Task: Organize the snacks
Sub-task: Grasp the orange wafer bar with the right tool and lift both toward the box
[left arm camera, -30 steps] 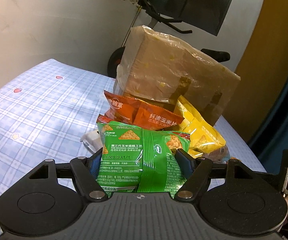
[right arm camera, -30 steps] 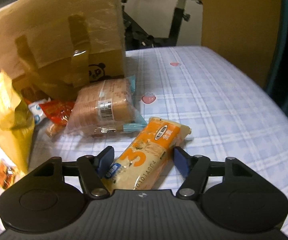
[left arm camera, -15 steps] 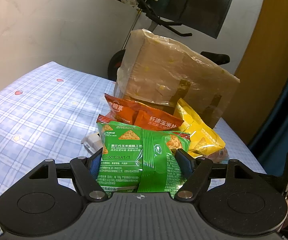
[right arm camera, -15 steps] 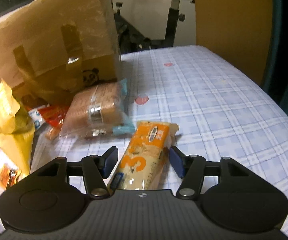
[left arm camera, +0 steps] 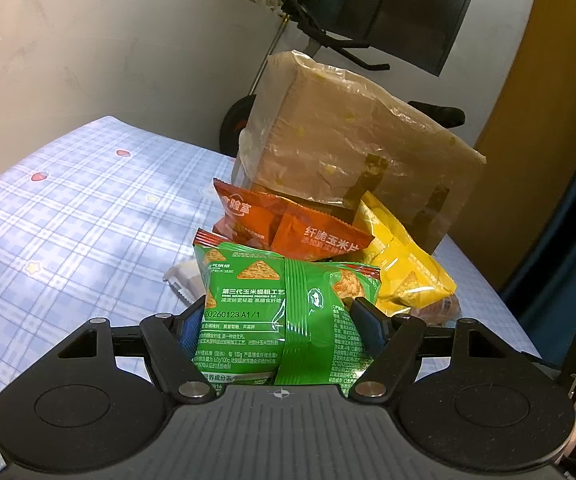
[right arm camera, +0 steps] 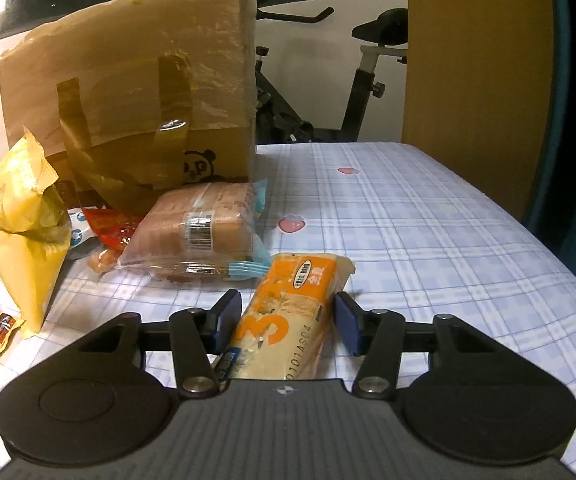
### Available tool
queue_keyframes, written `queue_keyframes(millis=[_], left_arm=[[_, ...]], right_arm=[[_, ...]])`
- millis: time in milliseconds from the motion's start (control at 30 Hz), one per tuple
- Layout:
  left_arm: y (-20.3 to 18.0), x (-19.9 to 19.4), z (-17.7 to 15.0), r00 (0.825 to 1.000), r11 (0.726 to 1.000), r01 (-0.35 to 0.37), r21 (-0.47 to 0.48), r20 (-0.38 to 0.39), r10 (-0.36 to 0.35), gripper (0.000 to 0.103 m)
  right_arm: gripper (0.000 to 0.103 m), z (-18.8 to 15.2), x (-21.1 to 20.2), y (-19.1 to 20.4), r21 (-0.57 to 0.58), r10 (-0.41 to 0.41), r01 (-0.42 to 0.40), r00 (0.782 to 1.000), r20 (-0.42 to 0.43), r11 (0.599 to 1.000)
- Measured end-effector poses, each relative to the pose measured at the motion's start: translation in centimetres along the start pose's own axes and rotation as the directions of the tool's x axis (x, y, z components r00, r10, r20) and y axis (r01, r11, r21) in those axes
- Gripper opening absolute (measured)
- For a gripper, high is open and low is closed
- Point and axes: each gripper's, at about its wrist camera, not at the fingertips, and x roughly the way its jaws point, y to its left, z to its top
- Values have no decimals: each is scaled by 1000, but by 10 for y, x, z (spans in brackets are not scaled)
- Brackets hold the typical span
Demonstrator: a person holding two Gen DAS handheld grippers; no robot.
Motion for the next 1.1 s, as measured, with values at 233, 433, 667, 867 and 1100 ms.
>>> queue_keyframes(millis=[233, 433, 667, 867, 1100], left_arm=[[1, 0, 0, 1000, 1000, -1, 0, 6, 1, 76], [0, -3, -1, 1000, 1000, 3, 2, 18, -3, 76], [3, -14, 4, 997, 1000, -6, 8, 72, 6, 76], [-4, -25, 18, 991, 999, -5, 51, 133, -1, 76], [-18, -36, 59, 976, 995, 20, 102, 216, -41, 76]], right_arm=[[53, 0, 1, -1, 9, 6, -6, 1000, -3, 1000], [53, 0, 1, -1, 10, 6, -6, 1000, -8, 1000], [48, 11, -22, -26, 171, 73, -84, 995, 70, 982], [47, 33, -40, -42, 245, 102, -133, 986, 133, 961], [46, 81, -53, -35, 188, 195, -237, 956, 218, 953]])
